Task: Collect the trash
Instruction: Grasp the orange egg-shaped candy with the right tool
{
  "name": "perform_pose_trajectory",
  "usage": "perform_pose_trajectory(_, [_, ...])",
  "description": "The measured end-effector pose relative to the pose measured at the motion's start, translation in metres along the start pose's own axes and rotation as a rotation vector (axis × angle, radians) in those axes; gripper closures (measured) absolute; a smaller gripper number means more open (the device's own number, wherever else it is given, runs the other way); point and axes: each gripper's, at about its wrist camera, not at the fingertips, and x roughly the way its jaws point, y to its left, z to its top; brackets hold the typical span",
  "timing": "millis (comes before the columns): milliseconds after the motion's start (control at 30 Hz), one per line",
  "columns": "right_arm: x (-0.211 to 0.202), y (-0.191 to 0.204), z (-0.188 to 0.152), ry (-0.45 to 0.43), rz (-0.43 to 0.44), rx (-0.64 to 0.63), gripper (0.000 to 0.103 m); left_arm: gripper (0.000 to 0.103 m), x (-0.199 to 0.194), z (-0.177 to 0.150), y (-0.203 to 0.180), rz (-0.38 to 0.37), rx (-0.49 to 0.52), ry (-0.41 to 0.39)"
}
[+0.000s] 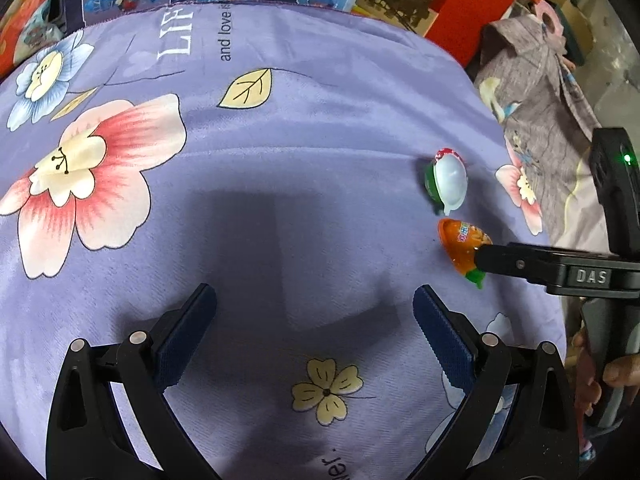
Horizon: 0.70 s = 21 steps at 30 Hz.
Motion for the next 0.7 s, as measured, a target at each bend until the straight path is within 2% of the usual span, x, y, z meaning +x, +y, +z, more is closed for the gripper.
perform_pose_trajectory(67, [0.002, 0.005, 0.002, -0.008, -0.011, -0.021, 0.018, 0.004, 0.000, 0.000, 0.001, 0.004, 0.007, -0.004])
perform_pose_trajectory(167, [0.005, 0.012, 0.005, -0.013, -0.034, -0.060, 0.025, 0.004, -0.001, -0.002, 0.001, 0.007, 0.017, -0.007])
perform_pose_trajectory(267, [0.012, 0.014, 0.006, 0.001, -0.043, -0.073, 0.044, 0.004, -0.003, -0.003, 0.003, 0.015, 0.026, -0.009])
perform_pose_trajectory(500, [0.015, 0.015, 0.002, -0.020, -0.068, -0.118, 0.050, 0.004, -0.008, -0.003, 0.011, 0.032, 0.012, -0.026])
perform_pose_trajectory(700, [-0.010, -0.009, 0.006, -0.057, 0.049, 0.001, 0.050, 0.004, -0.007, 0.006, -0.003, 0.030, 0.041, -0.034])
